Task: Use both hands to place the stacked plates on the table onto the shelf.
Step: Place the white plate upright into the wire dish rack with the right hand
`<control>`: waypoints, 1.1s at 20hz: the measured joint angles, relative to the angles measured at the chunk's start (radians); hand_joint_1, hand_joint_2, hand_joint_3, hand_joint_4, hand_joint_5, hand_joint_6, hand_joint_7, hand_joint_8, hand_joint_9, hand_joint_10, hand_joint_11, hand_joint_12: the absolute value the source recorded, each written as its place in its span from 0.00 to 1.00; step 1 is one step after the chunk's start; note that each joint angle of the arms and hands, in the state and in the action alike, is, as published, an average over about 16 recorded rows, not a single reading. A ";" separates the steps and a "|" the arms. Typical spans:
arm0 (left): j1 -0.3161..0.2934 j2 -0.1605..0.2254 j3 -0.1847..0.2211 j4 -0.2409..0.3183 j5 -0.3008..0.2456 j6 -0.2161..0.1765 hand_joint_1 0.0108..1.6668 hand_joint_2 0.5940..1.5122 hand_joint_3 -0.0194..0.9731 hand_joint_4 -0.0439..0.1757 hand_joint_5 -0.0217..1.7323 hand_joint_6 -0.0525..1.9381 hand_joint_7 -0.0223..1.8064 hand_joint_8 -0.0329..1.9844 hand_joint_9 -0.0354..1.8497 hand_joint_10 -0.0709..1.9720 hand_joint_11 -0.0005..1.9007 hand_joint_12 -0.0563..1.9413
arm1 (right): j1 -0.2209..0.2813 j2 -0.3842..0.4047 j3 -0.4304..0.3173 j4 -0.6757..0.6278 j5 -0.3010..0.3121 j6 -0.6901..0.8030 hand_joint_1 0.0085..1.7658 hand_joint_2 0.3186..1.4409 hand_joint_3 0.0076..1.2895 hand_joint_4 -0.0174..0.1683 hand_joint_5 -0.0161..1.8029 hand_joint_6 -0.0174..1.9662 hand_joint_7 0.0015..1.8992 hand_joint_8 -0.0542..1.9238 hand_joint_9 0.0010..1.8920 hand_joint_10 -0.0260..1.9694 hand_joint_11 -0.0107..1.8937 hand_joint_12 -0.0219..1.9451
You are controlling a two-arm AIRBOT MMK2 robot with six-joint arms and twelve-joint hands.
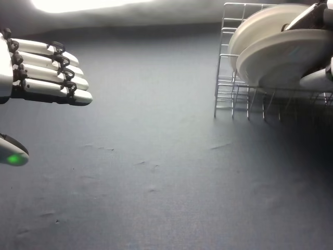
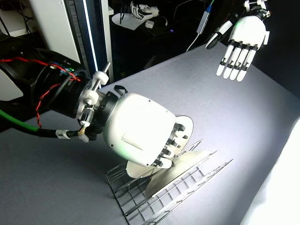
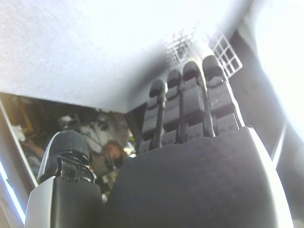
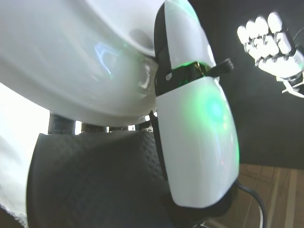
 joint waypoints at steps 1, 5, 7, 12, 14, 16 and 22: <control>0.000 0.000 -0.001 0.001 0.000 0.000 0.00 0.63 0.03 0.21 0.09 0.03 0.09 0.02 0.09 0.04 0.01 0.16 | -0.007 0.001 0.000 -0.003 0.004 0.000 0.75 0.62 0.00 0.05 0.48 0.47 0.51 0.49 0.46 0.55 0.37 0.73; 0.000 0.000 -0.004 0.006 -0.003 -0.002 0.00 0.63 0.03 0.21 0.08 0.03 0.09 0.02 0.09 0.04 0.01 0.16 | -0.030 0.006 0.001 -0.016 0.018 -0.002 0.74 0.63 0.00 0.06 0.45 0.50 0.50 0.47 0.45 0.47 0.35 0.71; 0.000 -0.001 -0.006 0.009 -0.005 -0.003 0.00 0.63 0.03 0.21 0.08 0.03 0.09 0.02 0.08 0.04 0.01 0.15 | -0.039 0.008 0.001 -0.023 0.023 -0.003 0.74 0.63 0.00 0.06 0.44 0.47 0.49 0.42 0.44 0.43 0.33 0.71; 0.006 -0.005 -0.019 0.018 -0.010 -0.006 0.00 0.63 0.03 0.21 0.08 0.03 0.09 0.02 0.08 0.04 0.01 0.15 | -0.049 0.009 0.001 -0.041 0.029 -0.005 0.74 0.63 0.00 0.07 0.43 0.35 0.48 0.29 0.41 0.29 0.29 0.71; 0.008 -0.009 -0.026 0.022 -0.014 -0.007 0.00 0.63 0.03 0.21 0.08 0.03 0.09 0.02 0.08 0.04 0.01 0.15 | -0.044 0.009 0.001 -0.052 0.027 -0.007 0.74 0.63 0.00 0.07 0.43 0.29 0.47 0.23 0.40 0.26 0.28 0.71; 0.011 -0.013 -0.032 0.026 -0.016 -0.008 0.00 0.63 0.03 0.21 0.08 0.03 0.09 0.02 0.08 0.04 0.01 0.15 | -0.036 0.008 0.001 -0.065 0.025 -0.010 0.73 0.63 0.00 0.07 0.42 0.23 0.46 0.18 0.39 0.23 0.26 0.70; 0.029 -0.028 -0.051 0.033 -0.020 -0.009 0.00 0.63 0.03 0.21 0.08 0.03 0.09 0.02 0.09 0.04 0.01 0.16 | 0.009 -0.001 0.001 -0.115 0.022 -0.015 0.72 0.61 0.00 0.07 0.37 0.07 0.40 0.05 0.33 0.19 0.16 0.71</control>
